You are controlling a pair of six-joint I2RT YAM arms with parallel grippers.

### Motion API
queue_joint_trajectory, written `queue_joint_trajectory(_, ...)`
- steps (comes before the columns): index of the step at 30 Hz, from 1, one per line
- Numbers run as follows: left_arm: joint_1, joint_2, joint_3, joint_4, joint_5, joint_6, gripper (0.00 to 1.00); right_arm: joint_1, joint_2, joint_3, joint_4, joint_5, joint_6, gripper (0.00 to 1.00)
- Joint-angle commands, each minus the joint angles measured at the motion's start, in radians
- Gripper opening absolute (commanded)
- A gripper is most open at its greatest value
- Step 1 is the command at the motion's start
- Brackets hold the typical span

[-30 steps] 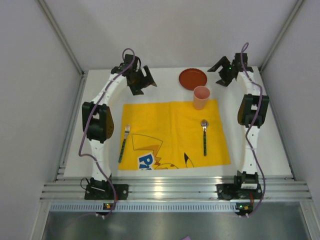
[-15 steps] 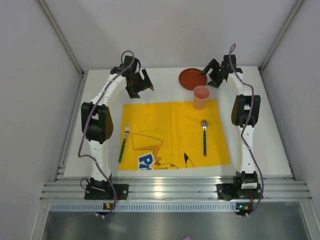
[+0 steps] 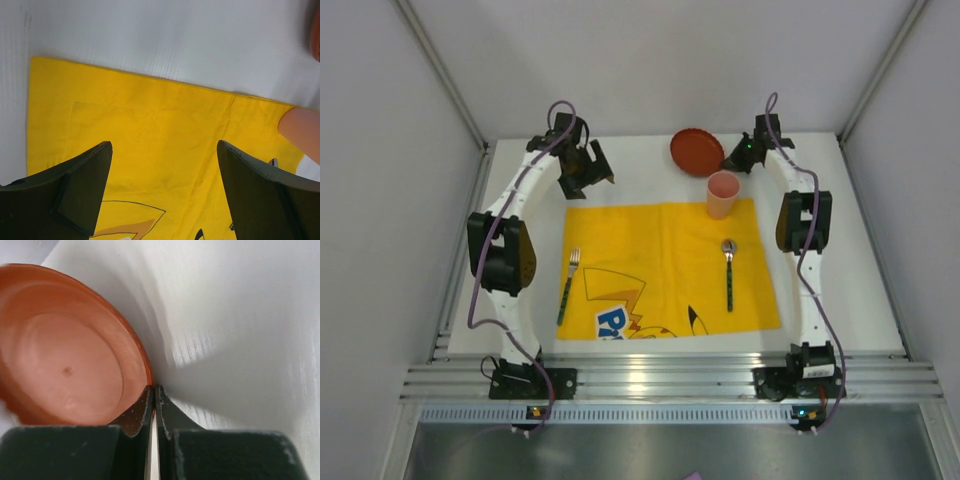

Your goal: Set the dinner table for one person

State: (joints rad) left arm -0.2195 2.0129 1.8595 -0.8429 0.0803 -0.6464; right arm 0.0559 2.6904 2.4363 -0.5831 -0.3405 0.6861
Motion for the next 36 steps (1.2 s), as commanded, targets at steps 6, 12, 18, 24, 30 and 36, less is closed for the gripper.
queue_joint_trajectory(6, 0.012, -0.103, -0.057, 0.005, 0.019, 0.074, 0.91, -0.126, -0.159, -0.126, 0.072, 0.084, -0.011, 0.00)
queue_joint_trajectory(12, 0.022, -0.158, -0.095, 0.001, -0.020, 0.110, 0.91, -0.192, -0.397, -0.121, 0.135, 0.014, 0.026, 0.00)
queue_joint_trajectory(18, 0.052, -0.285, -0.198, -0.018, -0.042, 0.108, 0.91, -0.147, -0.691, -0.311, 0.083, -0.068, -0.078, 0.00)
queue_joint_trajectory(24, 0.052, -0.426, -0.408, 0.050, -0.047, 0.125, 0.91, 0.041, -0.989, -0.670, -0.007, -0.104, -0.252, 0.00)
queue_joint_trajectory(30, 0.052, -0.483, -0.519, 0.091, -0.033, 0.139, 0.90, 0.215, -1.204, -1.072, -0.070, -0.033, -0.284, 0.00)
queue_joint_trajectory(36, 0.052, -0.500, -0.560, 0.104, 0.009, 0.142, 0.91, 0.291, -1.227, -1.281, -0.041, 0.069, -0.243, 0.00)
